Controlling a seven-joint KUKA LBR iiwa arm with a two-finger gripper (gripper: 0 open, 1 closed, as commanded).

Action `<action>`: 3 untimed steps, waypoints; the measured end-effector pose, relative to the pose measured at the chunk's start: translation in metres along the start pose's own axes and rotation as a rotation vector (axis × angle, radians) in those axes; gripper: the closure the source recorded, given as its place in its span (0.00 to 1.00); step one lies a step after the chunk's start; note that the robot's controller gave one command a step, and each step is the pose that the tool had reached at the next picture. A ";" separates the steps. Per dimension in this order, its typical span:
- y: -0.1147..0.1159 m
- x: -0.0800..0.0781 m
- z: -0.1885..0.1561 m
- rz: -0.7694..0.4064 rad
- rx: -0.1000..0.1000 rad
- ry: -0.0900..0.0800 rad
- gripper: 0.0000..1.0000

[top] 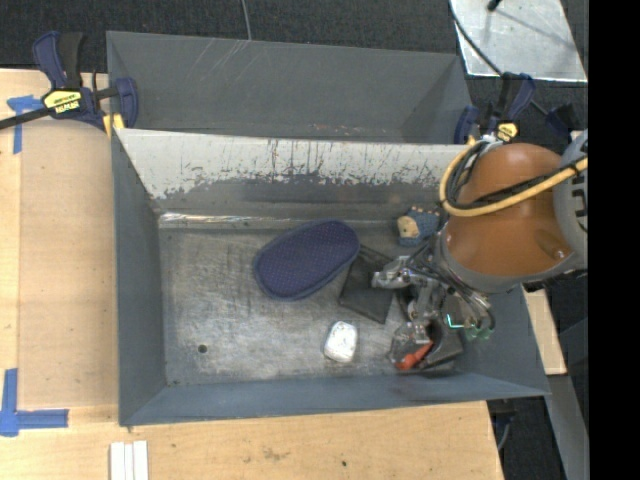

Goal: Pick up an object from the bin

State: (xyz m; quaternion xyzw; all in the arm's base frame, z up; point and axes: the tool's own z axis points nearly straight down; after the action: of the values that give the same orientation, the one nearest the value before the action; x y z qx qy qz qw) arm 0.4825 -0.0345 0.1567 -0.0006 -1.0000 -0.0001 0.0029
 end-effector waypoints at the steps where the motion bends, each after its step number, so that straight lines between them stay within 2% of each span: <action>1: -0.066 -0.055 0.063 -0.041 0.001 -0.020 0.00; 2: -0.064 -0.056 0.066 -0.043 -0.002 -0.025 1.00; 3: -0.064 -0.105 -0.057 -0.349 0.005 -0.017 1.00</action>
Offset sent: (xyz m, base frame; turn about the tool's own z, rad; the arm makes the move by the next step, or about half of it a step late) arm 0.0546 -0.0736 -0.0764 -0.0403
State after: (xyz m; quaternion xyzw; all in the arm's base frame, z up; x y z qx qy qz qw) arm 0.5879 -0.0990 0.2128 0.1728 -0.9849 0.0018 -0.0056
